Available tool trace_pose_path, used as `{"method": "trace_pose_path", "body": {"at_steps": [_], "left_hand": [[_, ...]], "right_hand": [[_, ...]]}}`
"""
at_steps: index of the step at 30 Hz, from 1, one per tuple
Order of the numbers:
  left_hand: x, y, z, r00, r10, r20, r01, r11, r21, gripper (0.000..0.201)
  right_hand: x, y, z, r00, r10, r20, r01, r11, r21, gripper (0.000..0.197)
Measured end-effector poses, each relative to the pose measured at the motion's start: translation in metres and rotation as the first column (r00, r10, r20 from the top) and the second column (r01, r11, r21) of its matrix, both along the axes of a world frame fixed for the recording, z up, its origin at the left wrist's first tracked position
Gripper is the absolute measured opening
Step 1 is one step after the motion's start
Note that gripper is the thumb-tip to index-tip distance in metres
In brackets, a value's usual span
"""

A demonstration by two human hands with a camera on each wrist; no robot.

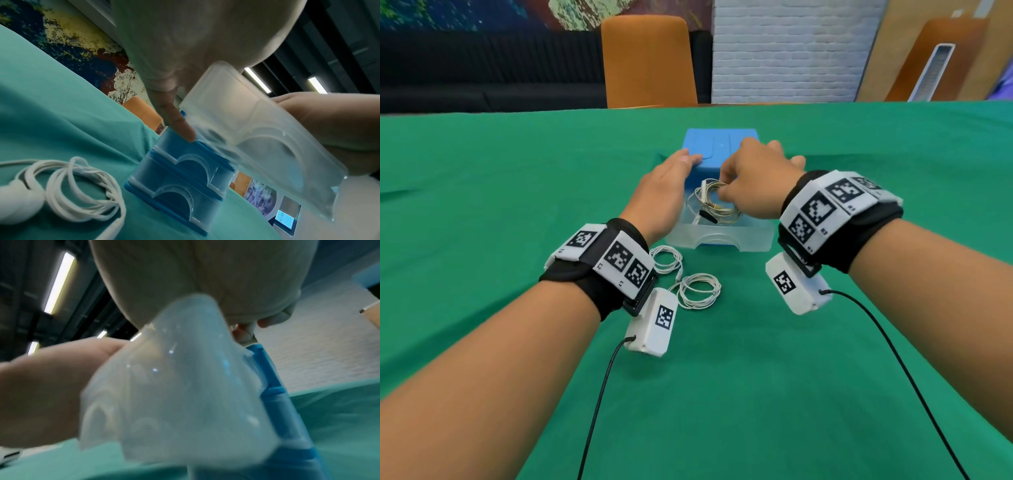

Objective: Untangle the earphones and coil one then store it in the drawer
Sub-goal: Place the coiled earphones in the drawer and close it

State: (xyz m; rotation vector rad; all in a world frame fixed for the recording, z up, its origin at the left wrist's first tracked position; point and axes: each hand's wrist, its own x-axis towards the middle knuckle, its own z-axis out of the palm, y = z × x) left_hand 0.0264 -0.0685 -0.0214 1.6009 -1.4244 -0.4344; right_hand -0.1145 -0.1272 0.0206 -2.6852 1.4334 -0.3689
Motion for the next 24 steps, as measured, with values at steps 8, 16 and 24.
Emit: {"method": "trace_pose_path", "body": {"at_steps": [8, 16, 24], "left_hand": [[0.005, -0.005, -0.007, 0.996, 0.026, 0.083, -0.029, 0.999, 0.026, 0.057], [0.005, -0.003, -0.005, 0.993, 0.026, 0.112, -0.027, 1.0, 0.014, 0.064], [0.005, -0.002, -0.003, 0.992, 0.033, 0.119, -0.036, 0.999, 0.03, 0.061]], "right_hand": [[0.006, 0.0, -0.008, 0.991, 0.011, -0.13, -0.035, 0.983, -0.182, 0.021], [-0.02, 0.001, -0.001, 0.947, 0.265, 0.184, -0.263, 0.964, -0.036, 0.029], [-0.052, 0.015, -0.005, 0.916, 0.391, -0.085, -0.395, 0.918, -0.036, 0.05]]}}
